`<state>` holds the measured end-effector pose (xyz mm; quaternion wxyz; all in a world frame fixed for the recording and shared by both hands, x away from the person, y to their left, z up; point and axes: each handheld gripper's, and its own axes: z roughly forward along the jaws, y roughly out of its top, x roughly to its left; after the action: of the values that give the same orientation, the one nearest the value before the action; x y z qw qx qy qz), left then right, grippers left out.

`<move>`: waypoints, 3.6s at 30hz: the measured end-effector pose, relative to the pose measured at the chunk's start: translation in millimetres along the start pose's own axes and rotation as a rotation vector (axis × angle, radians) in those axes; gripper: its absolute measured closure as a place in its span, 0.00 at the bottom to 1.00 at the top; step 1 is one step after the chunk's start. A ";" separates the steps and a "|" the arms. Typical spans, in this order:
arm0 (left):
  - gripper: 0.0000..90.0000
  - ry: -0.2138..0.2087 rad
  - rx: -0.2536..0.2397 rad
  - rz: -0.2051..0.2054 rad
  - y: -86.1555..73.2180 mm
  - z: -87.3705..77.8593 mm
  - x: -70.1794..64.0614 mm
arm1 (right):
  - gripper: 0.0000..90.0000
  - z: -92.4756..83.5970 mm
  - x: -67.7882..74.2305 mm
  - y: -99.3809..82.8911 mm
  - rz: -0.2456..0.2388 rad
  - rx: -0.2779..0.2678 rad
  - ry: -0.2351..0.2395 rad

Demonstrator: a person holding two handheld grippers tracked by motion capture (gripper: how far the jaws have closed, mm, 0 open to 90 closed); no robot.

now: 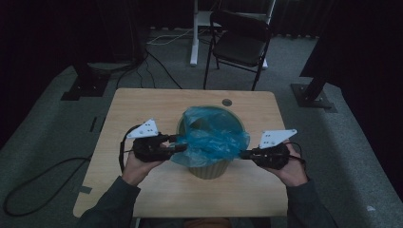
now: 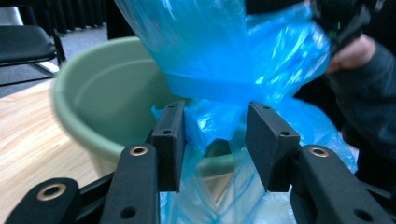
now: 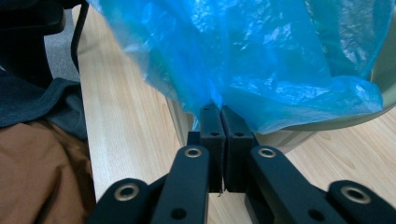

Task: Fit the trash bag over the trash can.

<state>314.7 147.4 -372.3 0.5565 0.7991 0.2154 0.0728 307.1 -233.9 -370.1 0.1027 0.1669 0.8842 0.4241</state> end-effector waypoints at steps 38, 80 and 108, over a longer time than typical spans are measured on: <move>0.87 0.044 0.040 0.059 -7.4 7.0 -9.2 | 0.96 -7.0 -6.8 63.7 -0.052 -0.139 -0.069; 0.68 0.073 0.032 0.139 -11.5 -19.4 -22.0 | 1.00 2.1 -73.6 14.6 0.316 -0.088 -0.305; 1.00 0.057 0.190 0.089 52.4 65.6 23.7 | 0.96 -1.5 -68.9 19.7 0.291 -0.082 -0.264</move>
<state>373.2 86.1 -351.2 0.4681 0.8547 0.2013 0.0992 374.4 -249.7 -351.0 0.1621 0.3428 0.8116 0.4445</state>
